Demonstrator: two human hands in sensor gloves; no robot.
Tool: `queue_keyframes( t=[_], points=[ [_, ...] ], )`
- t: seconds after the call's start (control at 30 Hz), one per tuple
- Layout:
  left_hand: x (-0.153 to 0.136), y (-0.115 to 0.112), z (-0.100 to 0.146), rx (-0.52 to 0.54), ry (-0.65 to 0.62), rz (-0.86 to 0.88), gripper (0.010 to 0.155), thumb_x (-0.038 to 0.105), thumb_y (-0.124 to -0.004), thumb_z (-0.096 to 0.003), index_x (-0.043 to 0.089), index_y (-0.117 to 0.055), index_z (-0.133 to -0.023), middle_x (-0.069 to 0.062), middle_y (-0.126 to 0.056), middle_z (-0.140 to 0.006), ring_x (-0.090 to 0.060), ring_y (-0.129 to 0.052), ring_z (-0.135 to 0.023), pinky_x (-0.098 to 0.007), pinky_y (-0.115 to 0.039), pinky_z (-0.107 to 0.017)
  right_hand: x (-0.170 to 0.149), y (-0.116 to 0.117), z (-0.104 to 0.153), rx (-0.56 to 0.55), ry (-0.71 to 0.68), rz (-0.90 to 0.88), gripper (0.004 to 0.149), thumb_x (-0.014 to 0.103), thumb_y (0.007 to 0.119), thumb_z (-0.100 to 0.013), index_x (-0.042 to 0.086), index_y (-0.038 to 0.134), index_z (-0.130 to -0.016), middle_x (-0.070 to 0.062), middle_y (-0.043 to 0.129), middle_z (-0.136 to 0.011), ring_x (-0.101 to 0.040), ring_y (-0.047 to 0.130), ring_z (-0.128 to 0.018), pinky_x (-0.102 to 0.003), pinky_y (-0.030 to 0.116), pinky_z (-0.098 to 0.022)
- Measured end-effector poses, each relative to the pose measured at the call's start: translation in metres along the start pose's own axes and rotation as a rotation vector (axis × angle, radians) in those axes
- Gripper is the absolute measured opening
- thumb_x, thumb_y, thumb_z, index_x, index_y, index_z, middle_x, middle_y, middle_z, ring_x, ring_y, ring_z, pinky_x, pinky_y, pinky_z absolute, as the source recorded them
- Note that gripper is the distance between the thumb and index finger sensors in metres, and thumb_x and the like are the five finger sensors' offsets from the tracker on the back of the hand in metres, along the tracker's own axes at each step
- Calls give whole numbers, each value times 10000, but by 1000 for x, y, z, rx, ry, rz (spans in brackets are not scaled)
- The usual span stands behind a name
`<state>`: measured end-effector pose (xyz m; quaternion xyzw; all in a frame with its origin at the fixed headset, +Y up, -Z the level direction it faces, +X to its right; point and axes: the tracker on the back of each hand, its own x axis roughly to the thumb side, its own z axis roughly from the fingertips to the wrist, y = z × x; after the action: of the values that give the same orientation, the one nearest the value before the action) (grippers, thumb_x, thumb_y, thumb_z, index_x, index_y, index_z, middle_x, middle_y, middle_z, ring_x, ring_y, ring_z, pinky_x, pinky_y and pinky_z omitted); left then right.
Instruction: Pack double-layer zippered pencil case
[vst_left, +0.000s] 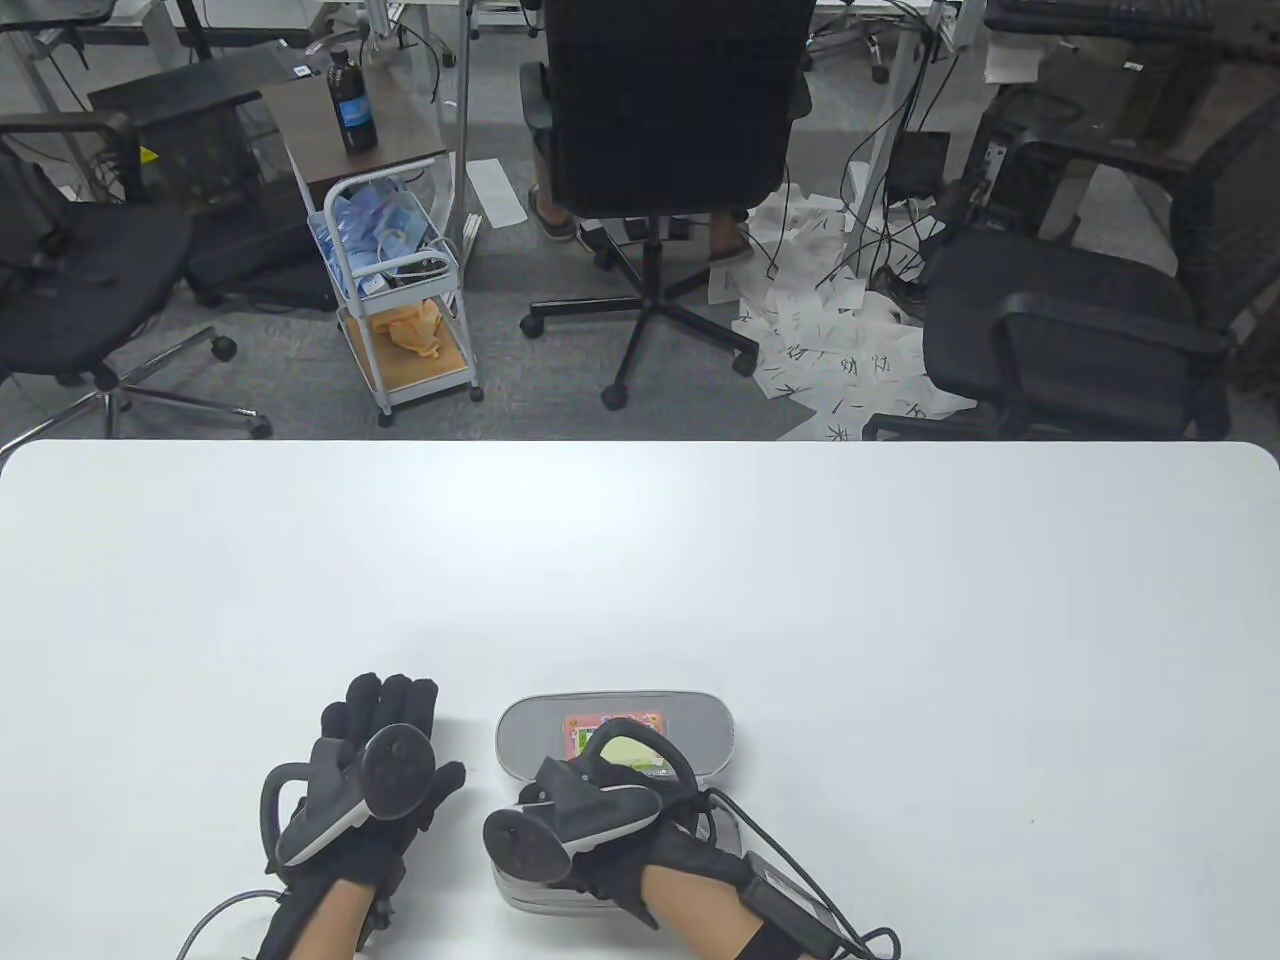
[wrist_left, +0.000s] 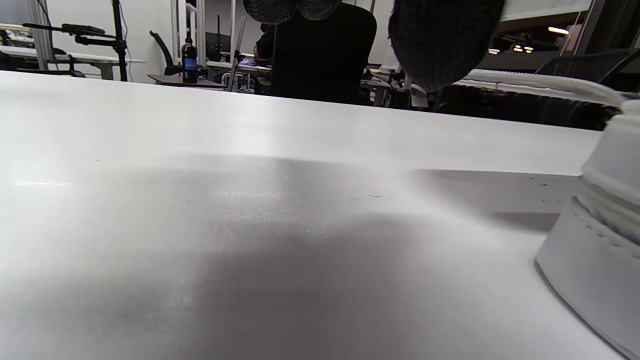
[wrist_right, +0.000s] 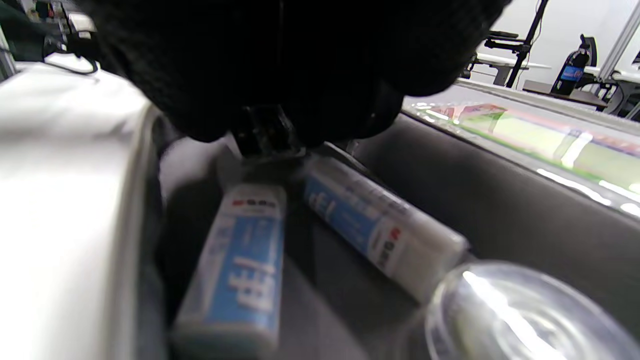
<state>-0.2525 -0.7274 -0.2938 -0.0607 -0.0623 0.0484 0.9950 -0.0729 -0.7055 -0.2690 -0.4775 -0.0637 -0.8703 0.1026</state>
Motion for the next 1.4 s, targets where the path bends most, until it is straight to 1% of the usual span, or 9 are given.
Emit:
queue_keyframes(
  t=[0.23, 0.37, 0.5, 0.7, 0.83, 0.97, 1.13, 1.3, 1.4],
  points=[
    [-6, -14, -5, -186, -109, 240, 850, 454, -848, -549, 145, -381, -1189, -180, -379, -1224, -480, -265, -1070, -592, -299, -739, -74, -20, 53, -275, 314, -241, 434, 452, 787, -484, 292, 802, -887, -6, 893, -920, -228, 910, -702, -292, 825, -452],
    [-7, -28, -8, -431, -205, 445, 721, 320, -840, -591, 159, -458, -1180, -170, -474, -1214, -467, -409, -1071, -558, -429, -761, -137, 11, 98, -342, 708, -416, 527, 459, 791, -484, 196, 771, -940, -103, 847, -951, -297, 872, -718, -318, 804, -468],
    [2, -37, -9, -539, -269, 495, 561, 286, -775, -624, 207, -597, -1150, -118, -594, -1201, -411, -491, -1089, -531, -493, -772, -160, 45, 114, -215, 820, -454, 639, 535, 741, -484, 137, 724, -984, -152, 804, -977, -342, 832, -736, -349, 776, -491],
    [2, -40, -9, -543, -274, 532, 528, 265, -762, -625, 219, -632, -1135, -100, -614, -1195, -390, -486, -1106, -586, -492, -772, -169, 67, 119, -226, 624, -882, 759, 355, 784, -496, 56, 403, -1080, -155, 728, -969, -353, 778, -747, -409, 735, -538],
    [2, -40, -11, -549, -271, 527, 522, 274, -758, -629, 226, -632, -1134, -90, -614, -1194, -374, -481, -1107, -578, -485, -779, -175, 56, 144, -290, 383, -992, 637, 294, 827, -480, 226, 551, -1049, 13, 807, -869, -254, 826, -731, -429, 756, -584],
    [0, -40, -10, -543, -276, 534, 536, 269, -760, -622, 241, -620, -1139, -88, -621, -1196, -380, -490, -1113, -585, -490, -786, -161, 66, 149, -20, 217, -1154, 506, 355, 863, -488, 312, 711, -968, -140, 605, -1071, -450, 504, -935, -600, 535, -692],
    [-3, -37, -11, -515, -283, 544, 515, 256, -757, -625, 247, -644, -1128, -85, -662, -1183, -386, -547, -1107, -602, -518, -780, -147, 80, 151, 95, 192, -1087, 571, 482, 880, -452, 281, 723, -963, -98, 407, -1135, -477, 399, -918, -637, 410, -693],
    [21, -11, -5, -232, -363, 485, 567, 191, -643, -642, 164, -455, -1177, -186, -452, -1222, -532, -508, -1072, -689, -480, -742, -156, 73, 152, -59, 305, -1032, 422, 241, 700, -559, 284, 698, -979, -40, 640, -1070, -382, 574, -908, -590, 527, -694],
    [62, -4, 4, -162, -551, 336, 747, 428, -747, -603, 173, -378, -1201, -194, -389, -1239, -567, -408, -1079, -731, -425, -717, -167, 76, 141, -80, 382, -925, 491, 143, 686, -538, 320, 648, -995, -31, 644, -1078, -373, 618, -904, -577, 582, -679]
  ],
)
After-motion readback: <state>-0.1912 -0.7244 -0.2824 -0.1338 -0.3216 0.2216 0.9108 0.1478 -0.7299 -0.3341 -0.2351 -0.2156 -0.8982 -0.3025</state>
